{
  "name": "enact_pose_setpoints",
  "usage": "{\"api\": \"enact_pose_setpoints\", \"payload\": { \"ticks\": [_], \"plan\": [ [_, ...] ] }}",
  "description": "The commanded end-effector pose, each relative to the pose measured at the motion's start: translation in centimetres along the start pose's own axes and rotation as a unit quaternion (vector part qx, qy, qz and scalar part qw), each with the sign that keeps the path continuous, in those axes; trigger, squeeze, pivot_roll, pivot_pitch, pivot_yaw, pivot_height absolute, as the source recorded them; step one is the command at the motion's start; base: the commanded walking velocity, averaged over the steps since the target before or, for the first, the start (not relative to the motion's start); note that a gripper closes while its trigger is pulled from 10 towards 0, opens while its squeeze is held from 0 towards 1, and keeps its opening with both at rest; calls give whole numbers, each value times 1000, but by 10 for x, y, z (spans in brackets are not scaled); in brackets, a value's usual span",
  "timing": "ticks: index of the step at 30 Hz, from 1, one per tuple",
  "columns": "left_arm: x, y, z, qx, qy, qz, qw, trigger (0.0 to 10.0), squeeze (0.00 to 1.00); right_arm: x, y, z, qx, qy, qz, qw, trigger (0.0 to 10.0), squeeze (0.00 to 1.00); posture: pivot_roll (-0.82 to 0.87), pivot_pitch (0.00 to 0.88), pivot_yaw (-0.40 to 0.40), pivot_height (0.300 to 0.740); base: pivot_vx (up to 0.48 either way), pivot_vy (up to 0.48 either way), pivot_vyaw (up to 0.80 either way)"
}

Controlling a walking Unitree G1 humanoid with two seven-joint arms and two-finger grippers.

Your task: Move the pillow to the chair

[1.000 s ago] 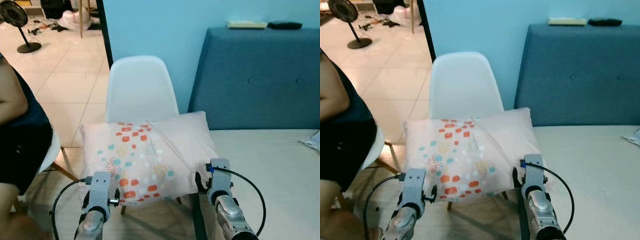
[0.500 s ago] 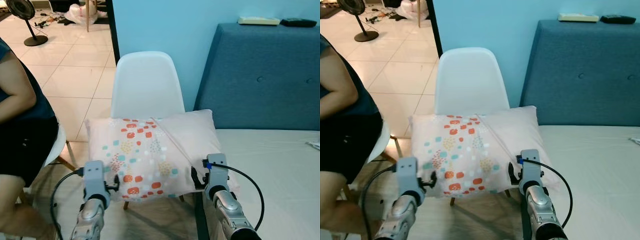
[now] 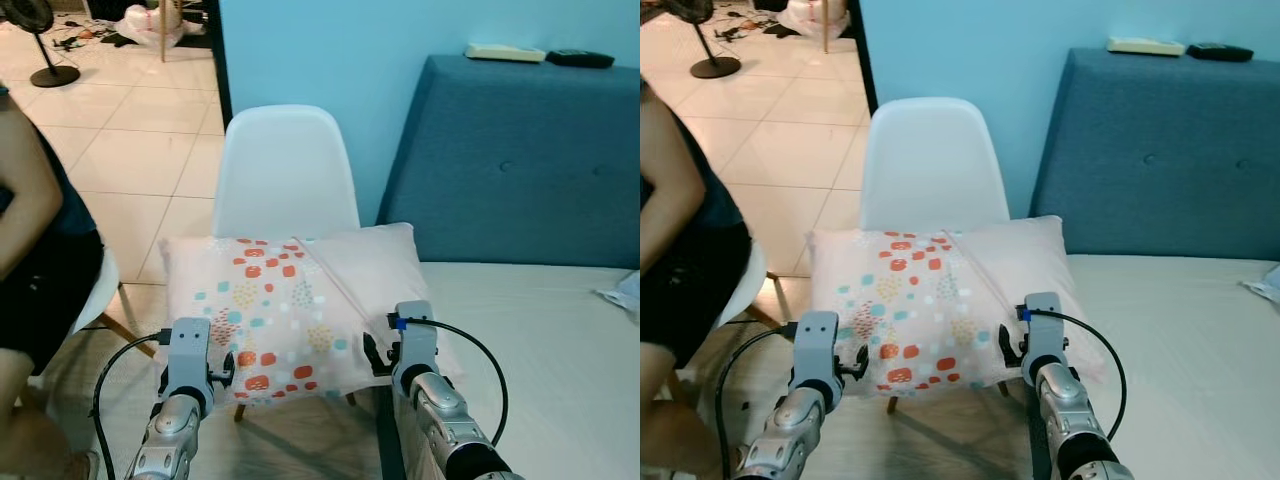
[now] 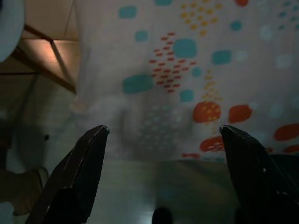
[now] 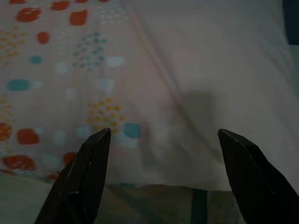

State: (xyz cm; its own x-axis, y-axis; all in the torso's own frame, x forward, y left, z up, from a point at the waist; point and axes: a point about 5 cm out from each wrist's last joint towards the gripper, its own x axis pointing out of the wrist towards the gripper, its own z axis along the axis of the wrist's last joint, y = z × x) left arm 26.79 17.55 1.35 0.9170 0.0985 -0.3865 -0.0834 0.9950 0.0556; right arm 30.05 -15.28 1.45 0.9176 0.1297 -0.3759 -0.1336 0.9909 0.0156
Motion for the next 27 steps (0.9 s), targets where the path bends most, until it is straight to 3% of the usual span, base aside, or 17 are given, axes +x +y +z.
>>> {"api": "enact_pose_setpoints", "payload": {
  "ticks": [1, 4, 7, 8, 15, 27],
  "plan": [
    [-1, 2, 0, 16, 8, 9, 1000, 10000, 0, -1, 3, -5, -10, 11, 9, 1000, 10000, 0, -42, 109, -54, 740, 0, 0, 0],
    [-1, 4, 6, 18, 2, 11, 1000, 10000, 0, -3, 4, -7, -21, 11, 20, 1000, 10000, 0, -38, 117, -45, 740, 0, 0, 0],
    [1, 3, 11, 19, -4, 0, 1000, 10000, 0, -4, -4, -10, -9, 16, -1, 1000, 10000, 0, -25, 118, -45, 740, 0, 0, 0],
    [1, 4, 13, 4, -7, -4, 1000, 10000, 0, -5, -9, -13, 16, 22, -26, 999, 10000, 0, -21, 115, -43, 740, 0, 0, 0],
    [-1, 9, 12, 2, -8, 10, 1000, 10000, 0, -6, 3, -16, -1, 20, -9, 1000, 10000, 0, -23, 100, -35, 740, 0, 0, 0],
    [-1, -2, 11, 9, -3, -8, 1000, 10000, 0, -6, 6, -14, 0, 16, 1, 1000, 10000, 0, -32, 74, -57, 740, 0, 0, 0]
  ]
}}
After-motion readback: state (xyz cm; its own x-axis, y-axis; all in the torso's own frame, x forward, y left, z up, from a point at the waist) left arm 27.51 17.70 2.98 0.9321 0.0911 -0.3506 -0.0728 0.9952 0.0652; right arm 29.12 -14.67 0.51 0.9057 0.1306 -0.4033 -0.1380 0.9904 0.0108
